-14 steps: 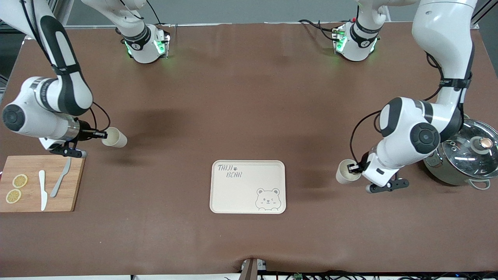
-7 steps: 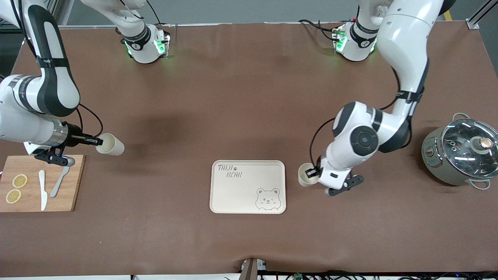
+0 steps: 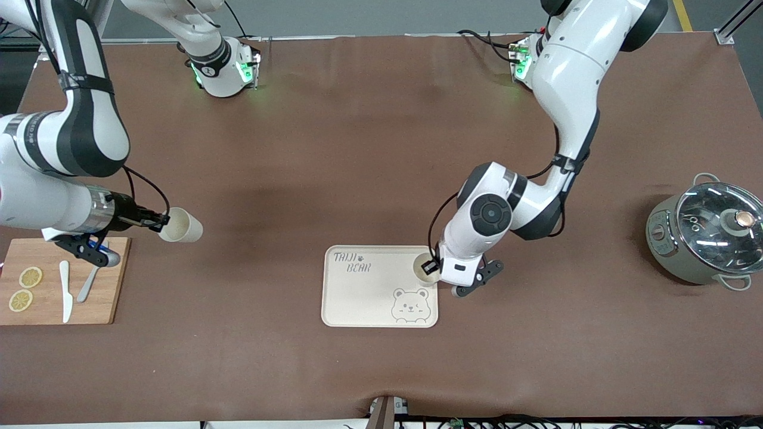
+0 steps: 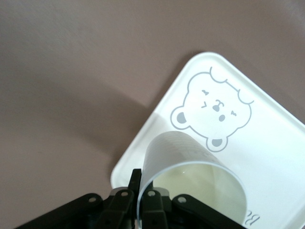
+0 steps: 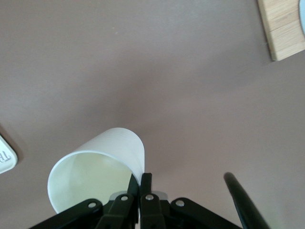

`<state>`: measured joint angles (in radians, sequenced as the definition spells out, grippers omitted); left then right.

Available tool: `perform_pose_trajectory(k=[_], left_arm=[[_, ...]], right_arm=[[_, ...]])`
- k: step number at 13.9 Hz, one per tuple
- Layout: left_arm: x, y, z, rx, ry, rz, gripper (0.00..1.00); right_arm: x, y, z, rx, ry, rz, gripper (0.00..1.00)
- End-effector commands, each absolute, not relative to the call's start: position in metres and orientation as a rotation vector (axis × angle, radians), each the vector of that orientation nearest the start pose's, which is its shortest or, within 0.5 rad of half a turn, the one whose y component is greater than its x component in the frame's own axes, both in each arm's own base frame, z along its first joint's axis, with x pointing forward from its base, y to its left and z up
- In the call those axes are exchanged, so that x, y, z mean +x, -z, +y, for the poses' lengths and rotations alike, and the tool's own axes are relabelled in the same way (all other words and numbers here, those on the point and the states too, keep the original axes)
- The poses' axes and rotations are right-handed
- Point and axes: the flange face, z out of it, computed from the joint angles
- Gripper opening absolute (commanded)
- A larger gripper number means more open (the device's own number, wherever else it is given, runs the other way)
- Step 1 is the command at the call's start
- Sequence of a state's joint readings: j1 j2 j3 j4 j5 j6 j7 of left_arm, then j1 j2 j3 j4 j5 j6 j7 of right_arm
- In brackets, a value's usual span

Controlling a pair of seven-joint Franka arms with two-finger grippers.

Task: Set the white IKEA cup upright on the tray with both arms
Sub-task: 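Carry the cup with the left gripper onto the bear tray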

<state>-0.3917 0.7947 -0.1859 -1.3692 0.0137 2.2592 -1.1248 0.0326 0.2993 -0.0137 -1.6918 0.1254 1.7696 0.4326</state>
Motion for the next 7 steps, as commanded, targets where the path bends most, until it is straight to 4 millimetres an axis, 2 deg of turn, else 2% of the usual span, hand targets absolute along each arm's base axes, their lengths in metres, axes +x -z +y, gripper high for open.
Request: perform_pose_trajectory(k=[1,2,3,4,5,6,7], left_arm=[[0.646,-0.243,-0.390,-3.152,0.000,-1.026,0.00],[0.646,-0.237,-0.389,-3.149,-0.008,-1.023,0.00],[0.645,-0.233,-0.389,-3.147,-0.012,-1.023,0.02],[0.646,-0.233,-0.389,-3.151,-0.001,-1.030,0.22],[0.648,-0.235,-0.388,-3.157,0.012,-1.025,0.50],[0.650,-0.240,-0.386,-3.159,0.023,-1.034,0.67],[0.650,-0.245,-0.386,-3.161,0.036,-1.028,1.00]], right_arm=[[0.631,-0.405,0.057,-2.957,-0.389,0.779,0.00],[0.636,-0.408,0.069,-2.953,-0.372,0.815,0.00],[0.640,-0.406,0.089,-2.956,-0.369,0.832,0.00],[0.642,-0.407,0.111,-2.955,-0.360,0.863,0.00],[0.644,-0.405,0.131,-2.947,-0.355,0.924,0.00],[0.646,-0.403,0.148,-2.935,-0.350,0.985,0.00],[0.647,-0.401,0.170,-2.928,-0.345,1.025,0.00]])
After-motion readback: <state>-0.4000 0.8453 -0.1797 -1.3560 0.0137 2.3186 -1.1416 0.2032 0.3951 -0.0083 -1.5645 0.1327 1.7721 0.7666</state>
